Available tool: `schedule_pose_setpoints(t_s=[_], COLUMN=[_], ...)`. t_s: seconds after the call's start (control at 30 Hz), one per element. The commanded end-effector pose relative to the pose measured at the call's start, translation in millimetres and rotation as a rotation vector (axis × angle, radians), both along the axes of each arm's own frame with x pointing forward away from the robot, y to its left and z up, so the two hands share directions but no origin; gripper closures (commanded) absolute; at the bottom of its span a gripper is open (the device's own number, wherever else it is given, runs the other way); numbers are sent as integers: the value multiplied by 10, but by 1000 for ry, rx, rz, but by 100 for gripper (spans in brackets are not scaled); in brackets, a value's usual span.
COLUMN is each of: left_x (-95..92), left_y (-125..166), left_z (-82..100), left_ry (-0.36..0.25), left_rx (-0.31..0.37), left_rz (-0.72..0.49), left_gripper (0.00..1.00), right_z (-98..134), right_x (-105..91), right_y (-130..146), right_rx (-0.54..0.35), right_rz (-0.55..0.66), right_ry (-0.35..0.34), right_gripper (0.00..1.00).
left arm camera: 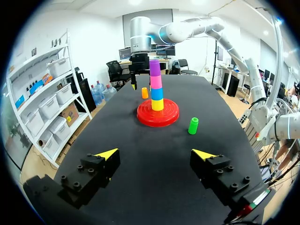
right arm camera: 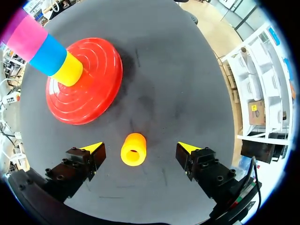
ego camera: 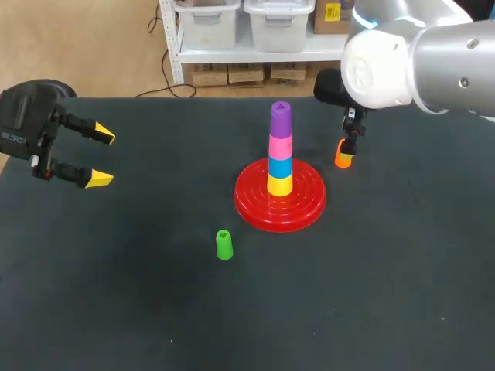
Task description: Pick up and stack the cylinders on the red base in this order: pink,purple,orange,green
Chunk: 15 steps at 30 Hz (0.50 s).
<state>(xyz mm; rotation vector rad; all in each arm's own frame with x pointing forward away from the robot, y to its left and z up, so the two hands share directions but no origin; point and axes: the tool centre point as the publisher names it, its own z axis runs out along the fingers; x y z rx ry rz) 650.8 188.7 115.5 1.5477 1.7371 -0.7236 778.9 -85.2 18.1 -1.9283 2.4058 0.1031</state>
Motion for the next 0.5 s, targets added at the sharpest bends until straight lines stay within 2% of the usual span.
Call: schedule_pose_setpoints(t_s=[0.03, 0.23, 0.27, 0.3, 0.37, 0.5], left_x=[-3, -3, -3, -3, -3, -3], left_y=[9, 9, 9, 9, 9, 9], left_z=[-11, -11, -11, -11, -11, -11], left_ry=[-4, -4, -4, -4, -4, -4], left_rx=[-3, -3, -3, -3, -3, -3], left_rz=[-1, -1, -1, -1, -1, -1], left_gripper=[0, 0, 0, 0, 0, 0], right_z=[-9, -9, -10, -11, -10, -8], right_x=[25, 37, 38, 39, 40, 38], right_y=[10, 34, 34, 34, 36, 36], right_rx=[0, -3, -4, -4, -1, -3], right_rz=[1, 7, 7, 7, 7, 8], right_ry=[5, 14, 15, 16, 18, 20], right_gripper=[0, 0, 50, 60, 100, 100])
